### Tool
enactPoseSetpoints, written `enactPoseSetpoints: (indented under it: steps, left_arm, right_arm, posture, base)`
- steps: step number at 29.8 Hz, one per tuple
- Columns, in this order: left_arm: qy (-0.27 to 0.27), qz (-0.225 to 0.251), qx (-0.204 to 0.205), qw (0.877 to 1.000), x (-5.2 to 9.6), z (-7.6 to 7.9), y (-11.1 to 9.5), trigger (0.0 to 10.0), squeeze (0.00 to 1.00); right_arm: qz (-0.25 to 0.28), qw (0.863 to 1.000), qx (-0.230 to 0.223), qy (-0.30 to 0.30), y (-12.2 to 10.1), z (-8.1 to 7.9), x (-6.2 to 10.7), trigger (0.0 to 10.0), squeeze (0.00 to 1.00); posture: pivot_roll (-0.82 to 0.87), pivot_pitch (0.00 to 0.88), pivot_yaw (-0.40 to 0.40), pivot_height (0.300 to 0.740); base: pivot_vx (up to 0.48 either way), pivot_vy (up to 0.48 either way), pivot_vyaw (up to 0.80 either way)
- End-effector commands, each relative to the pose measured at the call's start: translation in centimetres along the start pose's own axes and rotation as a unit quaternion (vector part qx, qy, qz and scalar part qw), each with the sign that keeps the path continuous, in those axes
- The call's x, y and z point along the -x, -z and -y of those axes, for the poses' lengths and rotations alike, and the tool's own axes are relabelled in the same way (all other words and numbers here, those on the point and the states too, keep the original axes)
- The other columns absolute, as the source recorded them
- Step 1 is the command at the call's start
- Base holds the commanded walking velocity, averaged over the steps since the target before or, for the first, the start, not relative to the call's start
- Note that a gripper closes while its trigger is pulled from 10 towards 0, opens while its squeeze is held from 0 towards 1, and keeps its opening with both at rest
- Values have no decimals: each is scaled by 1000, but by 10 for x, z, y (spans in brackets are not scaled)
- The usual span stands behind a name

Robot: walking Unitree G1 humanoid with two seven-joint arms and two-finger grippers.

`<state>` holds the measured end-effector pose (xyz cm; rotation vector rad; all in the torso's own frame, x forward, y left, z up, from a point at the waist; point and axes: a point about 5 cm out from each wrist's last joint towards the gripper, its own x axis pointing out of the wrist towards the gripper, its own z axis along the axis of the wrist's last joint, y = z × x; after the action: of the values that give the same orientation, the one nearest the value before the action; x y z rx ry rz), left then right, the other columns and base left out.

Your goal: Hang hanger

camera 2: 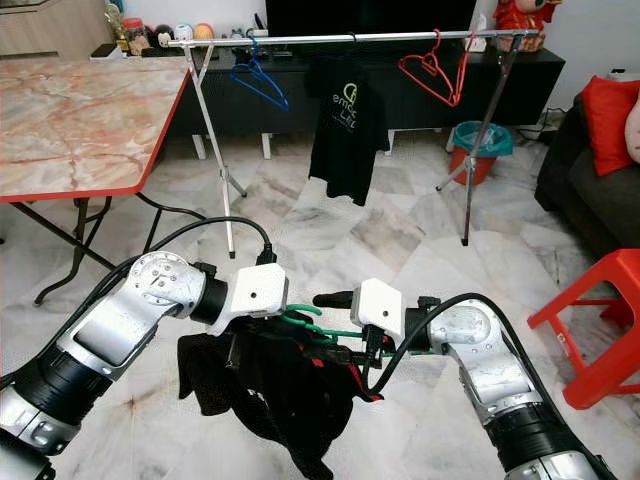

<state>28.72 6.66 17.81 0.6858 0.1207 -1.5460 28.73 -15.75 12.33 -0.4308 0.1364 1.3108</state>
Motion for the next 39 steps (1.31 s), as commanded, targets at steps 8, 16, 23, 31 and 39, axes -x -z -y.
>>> enactPoseSetpoints:
  steps: [8,16,23,31,39]
  left_arm:
    - [-57,28,-61,996,5,-18,-26,10000,0]
    - [-30,13,-63,997,5,-11,-25,10000,0]
    - [-20,20,-60,998,7,-7,-27,10000,0]
    - [-15,25,-58,998,6,-6,-28,10000,0]
    - [-12,27,-57,998,6,-5,-29,10000,0]
  right_arm:
    - [-66,998,-1,0,21,-1,5,10000,0]
    - [-97,995,-1,26,31,5,4,10000,0]
    - [-79,996,4,45,29,8,-3,9686,0]
    - [-68,996,9,54,28,10,-4,0,0]
    - [-63,997,4,47,30,6,-8,0,0]
  posture:
    - [15,0,7,740]
    - [25,0,-1,740]
    - [29,0,-2,740]
    - [27,0,2,740]
    - [29,0,6,740]
  base:
    - [0,0,0]
    - [0,0,0]
    - [0,0,0]
    - [0,0,0]
    - [0,0,0]
